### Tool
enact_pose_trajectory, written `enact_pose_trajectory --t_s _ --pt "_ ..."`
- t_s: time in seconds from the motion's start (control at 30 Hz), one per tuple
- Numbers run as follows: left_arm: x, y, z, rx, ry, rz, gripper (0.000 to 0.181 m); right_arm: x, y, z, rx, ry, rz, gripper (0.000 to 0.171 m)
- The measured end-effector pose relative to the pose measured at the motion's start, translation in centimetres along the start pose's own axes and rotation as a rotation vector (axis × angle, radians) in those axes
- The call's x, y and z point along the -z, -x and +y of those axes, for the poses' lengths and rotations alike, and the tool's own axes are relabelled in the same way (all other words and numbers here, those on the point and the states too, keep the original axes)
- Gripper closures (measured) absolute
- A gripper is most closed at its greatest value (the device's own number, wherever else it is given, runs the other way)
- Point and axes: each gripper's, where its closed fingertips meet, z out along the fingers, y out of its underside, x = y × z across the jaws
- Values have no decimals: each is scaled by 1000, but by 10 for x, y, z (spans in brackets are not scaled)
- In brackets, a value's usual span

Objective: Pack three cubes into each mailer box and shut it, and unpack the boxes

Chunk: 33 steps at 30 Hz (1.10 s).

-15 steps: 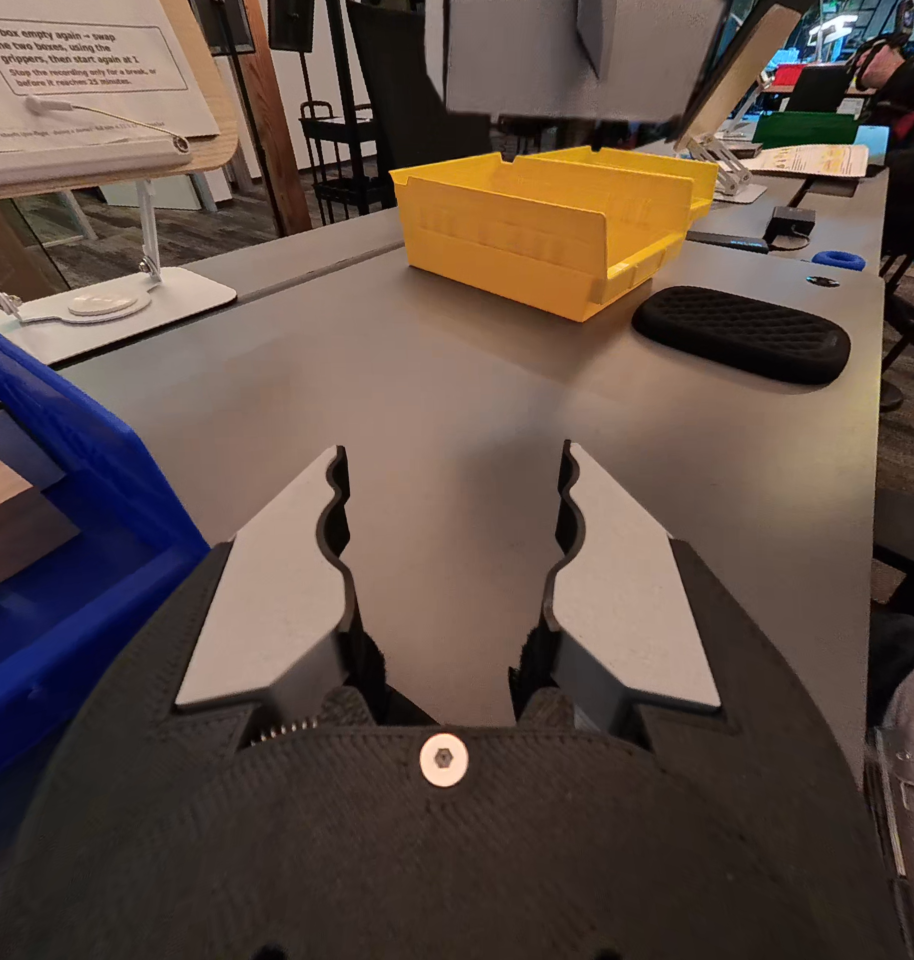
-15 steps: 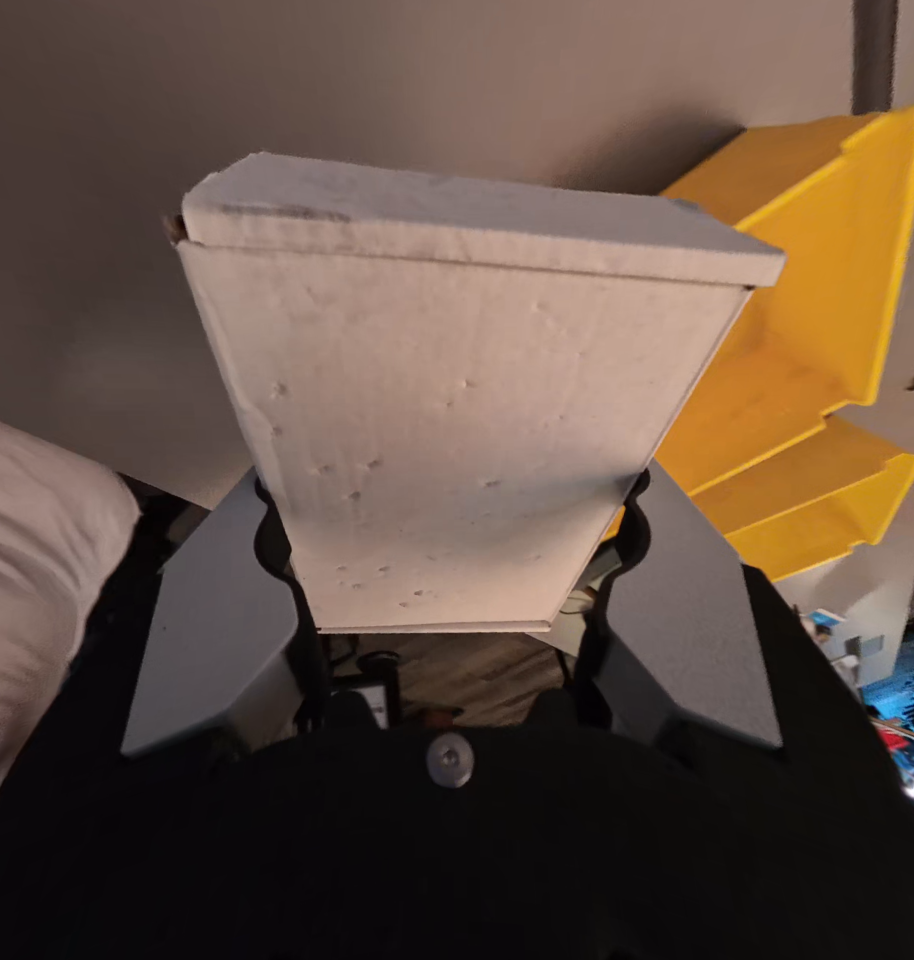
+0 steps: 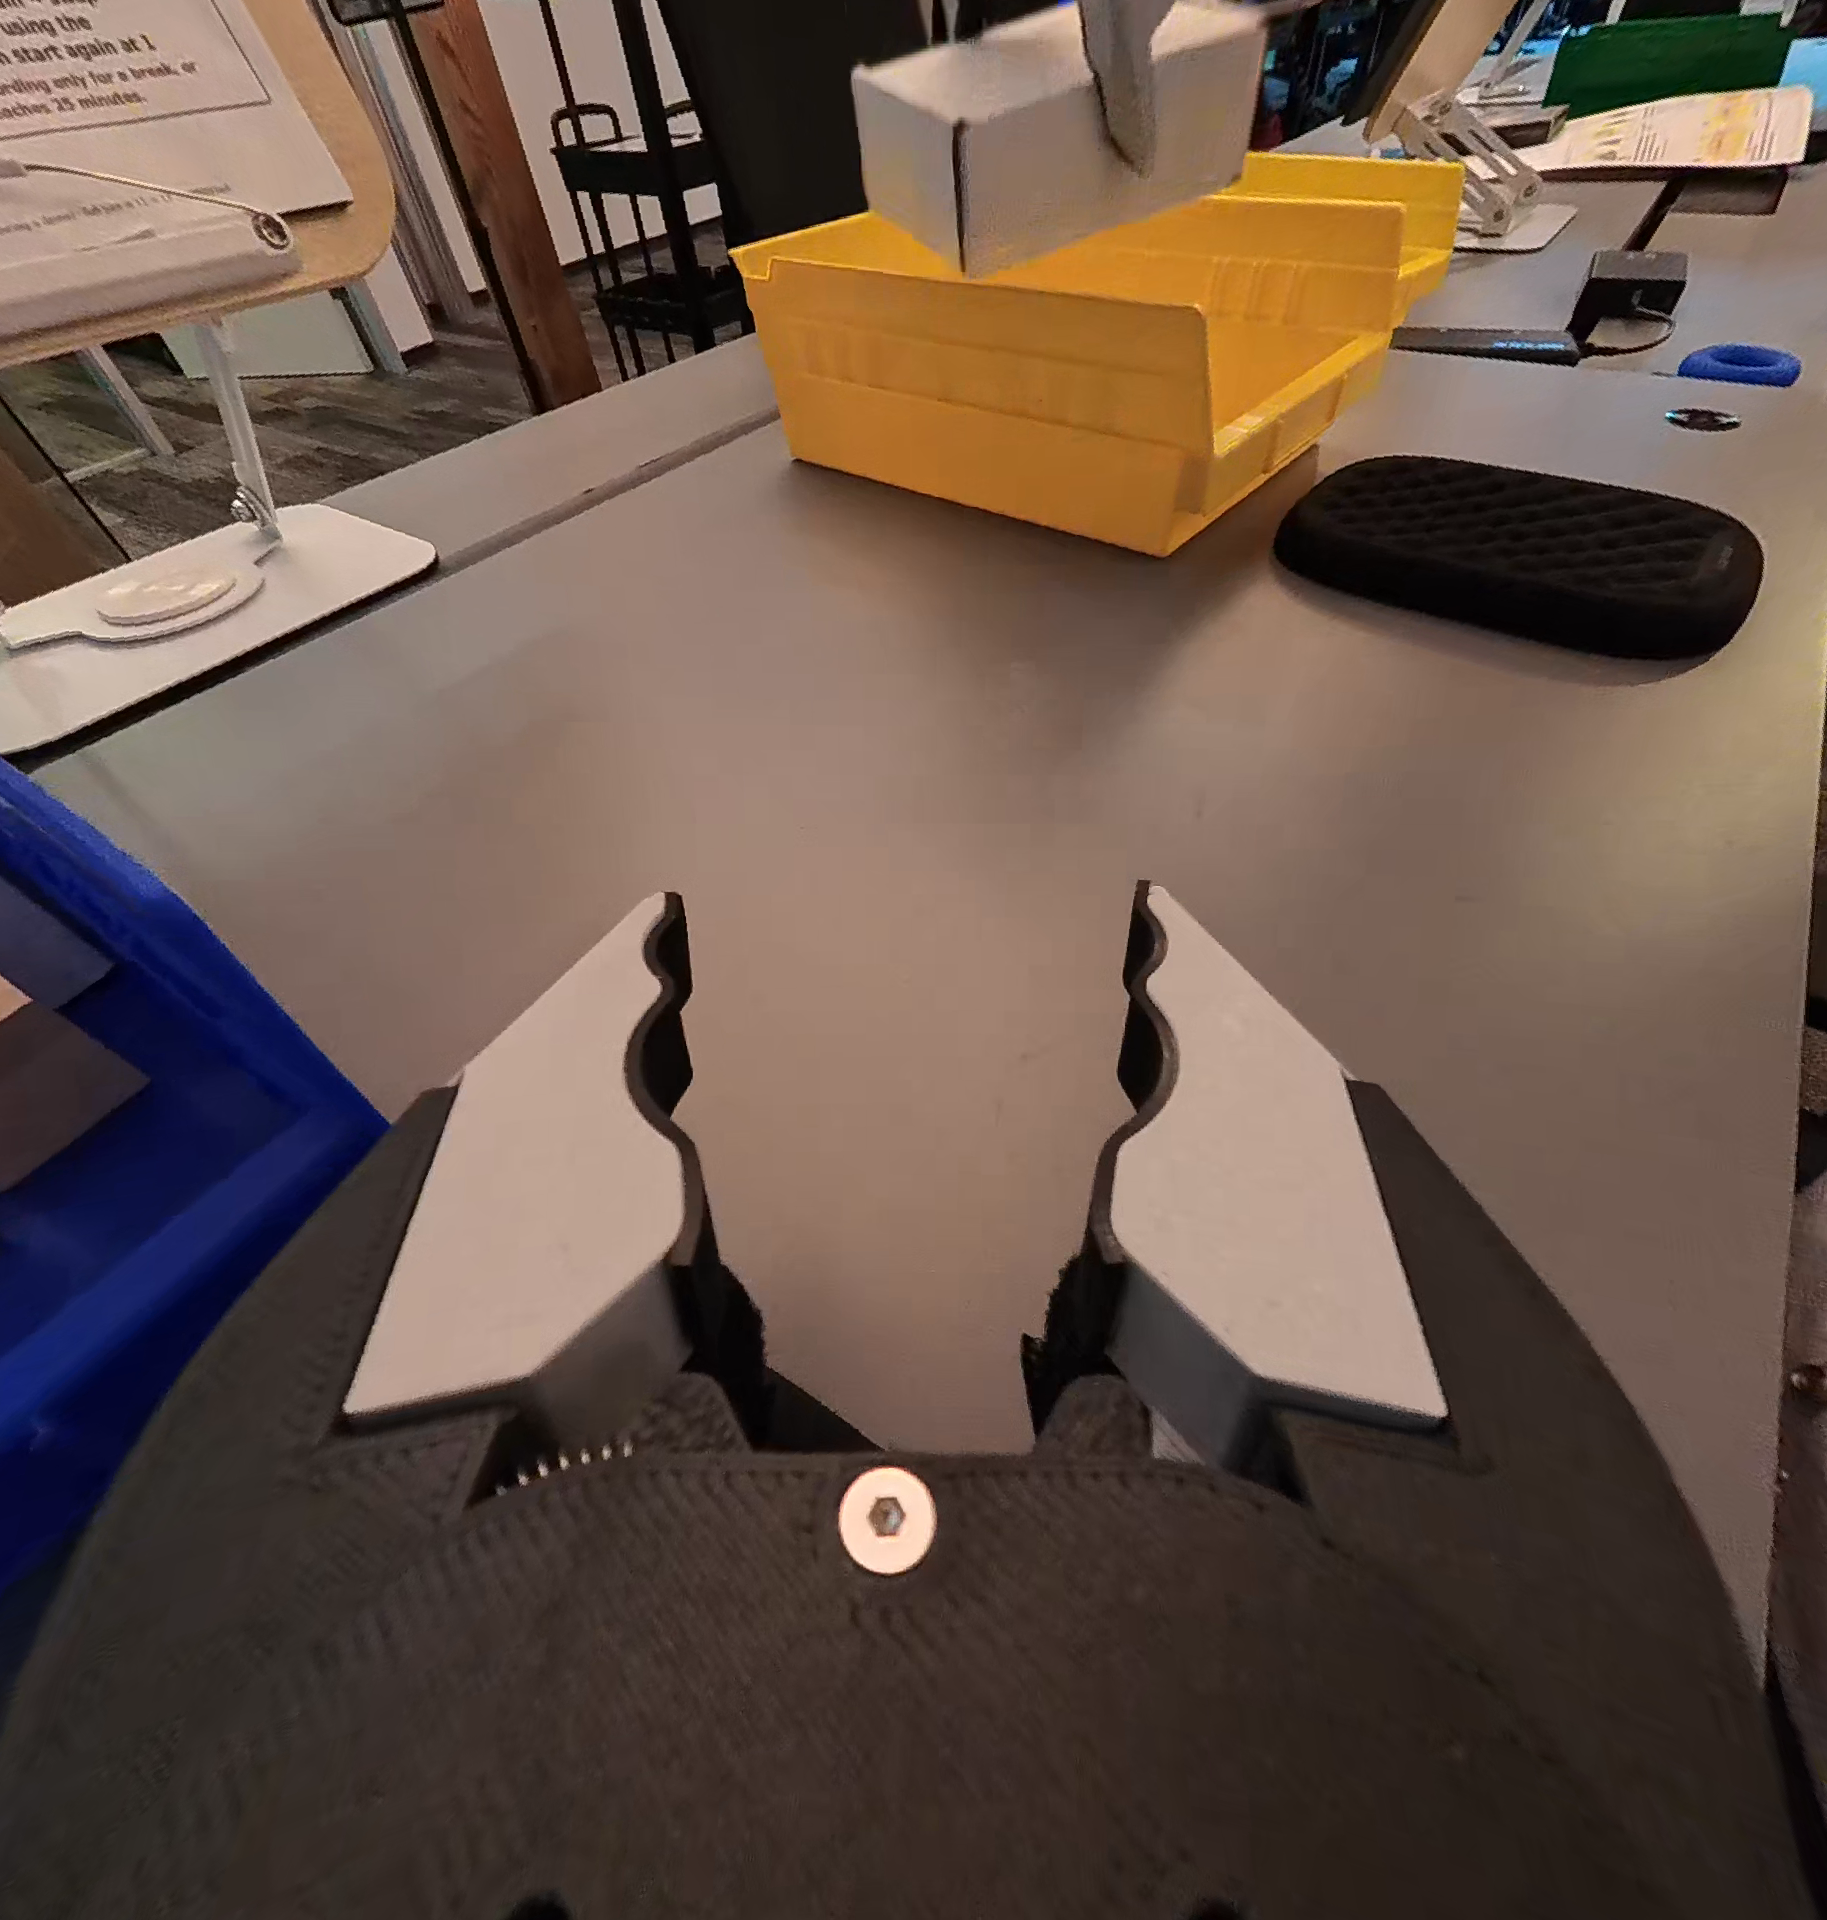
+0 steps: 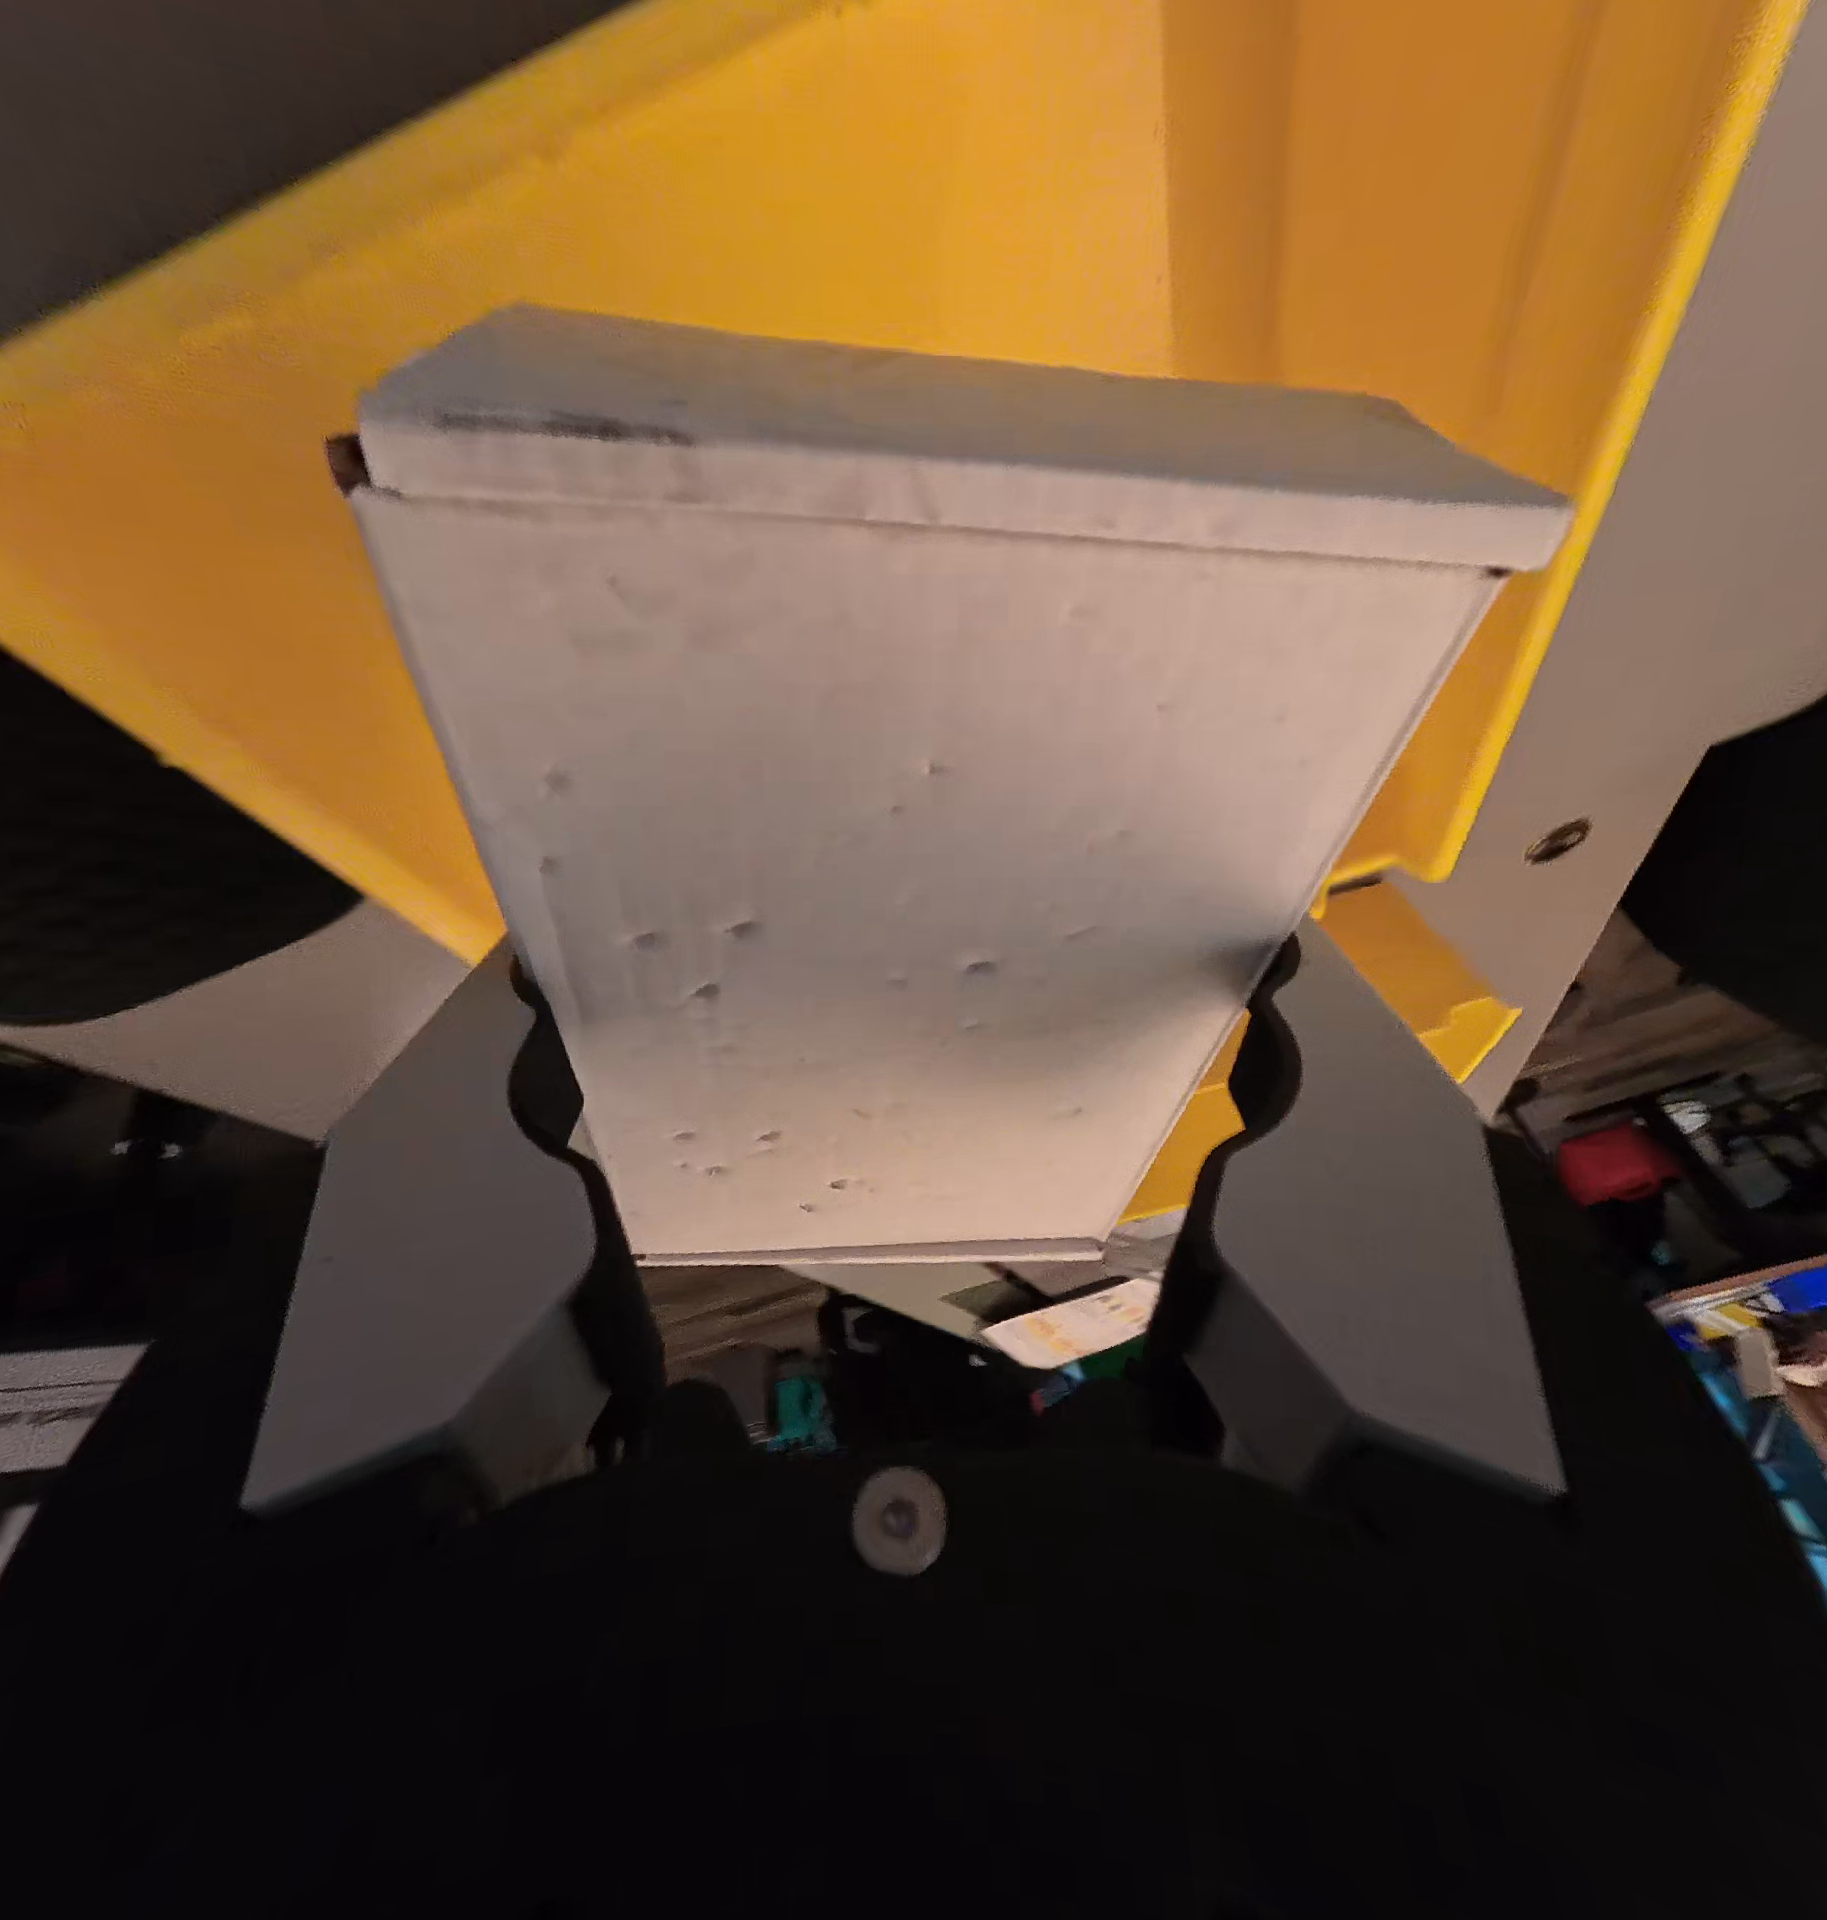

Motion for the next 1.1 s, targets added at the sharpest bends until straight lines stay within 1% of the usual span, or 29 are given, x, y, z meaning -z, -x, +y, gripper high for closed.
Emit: enact_pose_trajectory --t_s 0.17,0.33,0.5,0.67,0.77,0.83,0.97,1.03,1.1 --pt "-1 0 0 1 3 2 98 -47 -22 -17 105 -30 42 41" --pt "-2 -1 1 -12 10 4 97 -76 -30 -34 214 -25 81 41" --pt "-2 1 1 -11 9 -4 97 -88 -31 -47 306 -42 109 41" --pt "-2 1 2 -8 12 -3 97 -92 -36 -47 323 -39 144 41" --pt "-3 1 2 -13 14 -6 97 -98 -40 -43 314 -5 166 41" --pt "-2 1 2 -21 13 -13 96 -95 -49 -41 350 10 253 44" --pt "-3 1 2 -27 17 -19 95 -78 -51 -37 383 -9 350 44" --pt "-2 1 1 -24 12 -20 95 -61 -50 -31 371 -38 396 43" --pt "-1 2 -1 -20 -1 -22 95 -32 -51 -28 351 -106 493 43"
